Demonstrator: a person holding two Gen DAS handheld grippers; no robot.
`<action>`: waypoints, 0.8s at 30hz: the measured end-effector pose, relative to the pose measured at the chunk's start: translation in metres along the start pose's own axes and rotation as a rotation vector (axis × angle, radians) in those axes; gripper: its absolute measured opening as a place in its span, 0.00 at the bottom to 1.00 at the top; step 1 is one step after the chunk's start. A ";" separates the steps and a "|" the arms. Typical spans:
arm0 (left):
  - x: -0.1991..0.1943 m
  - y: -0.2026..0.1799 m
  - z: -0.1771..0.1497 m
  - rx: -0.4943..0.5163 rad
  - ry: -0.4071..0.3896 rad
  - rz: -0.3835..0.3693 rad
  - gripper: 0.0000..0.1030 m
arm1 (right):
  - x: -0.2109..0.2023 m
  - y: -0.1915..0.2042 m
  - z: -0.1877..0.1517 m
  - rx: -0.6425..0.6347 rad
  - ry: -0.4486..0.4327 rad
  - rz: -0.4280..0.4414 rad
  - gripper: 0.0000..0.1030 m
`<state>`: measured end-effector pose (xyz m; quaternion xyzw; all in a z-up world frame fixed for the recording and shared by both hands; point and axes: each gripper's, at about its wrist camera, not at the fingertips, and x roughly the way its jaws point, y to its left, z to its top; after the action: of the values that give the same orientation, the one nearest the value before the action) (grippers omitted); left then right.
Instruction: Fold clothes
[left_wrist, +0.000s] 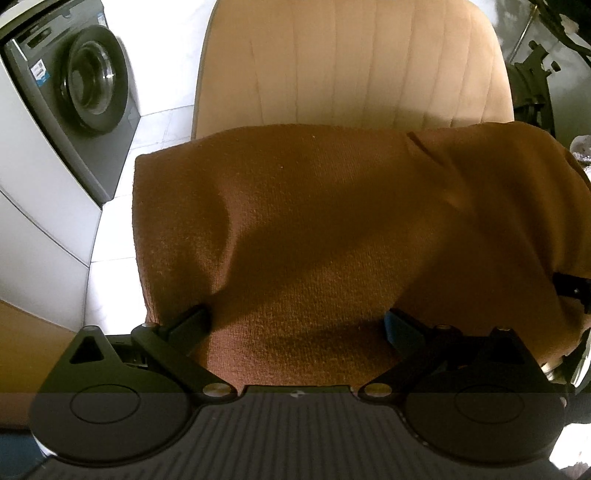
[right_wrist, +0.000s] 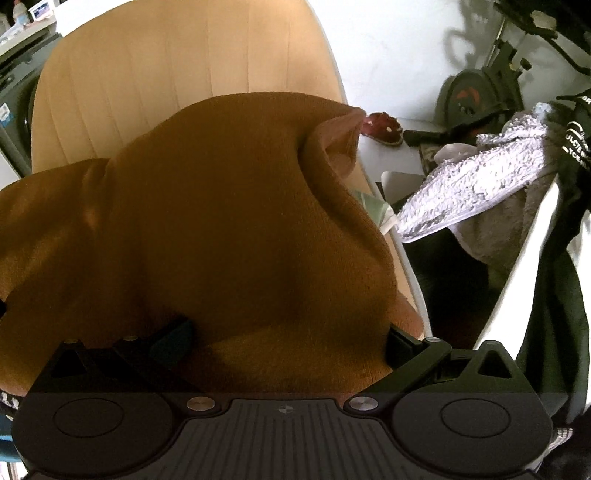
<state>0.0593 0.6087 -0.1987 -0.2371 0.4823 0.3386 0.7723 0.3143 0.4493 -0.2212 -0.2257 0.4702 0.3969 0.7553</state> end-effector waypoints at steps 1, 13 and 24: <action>-0.001 0.000 0.002 0.009 0.003 -0.004 1.00 | -0.001 0.001 0.002 0.000 0.009 -0.004 0.99; -0.065 0.024 -0.014 -0.040 -0.100 -0.119 1.00 | -0.081 0.019 0.010 0.058 -0.081 -0.052 0.99; -0.142 -0.016 -0.032 0.117 -0.242 0.031 1.00 | -0.153 0.044 -0.005 0.016 -0.101 0.056 0.99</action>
<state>0.0090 0.5337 -0.0828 -0.1416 0.4084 0.3481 0.8319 0.2387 0.4119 -0.0863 -0.1860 0.4407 0.4250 0.7685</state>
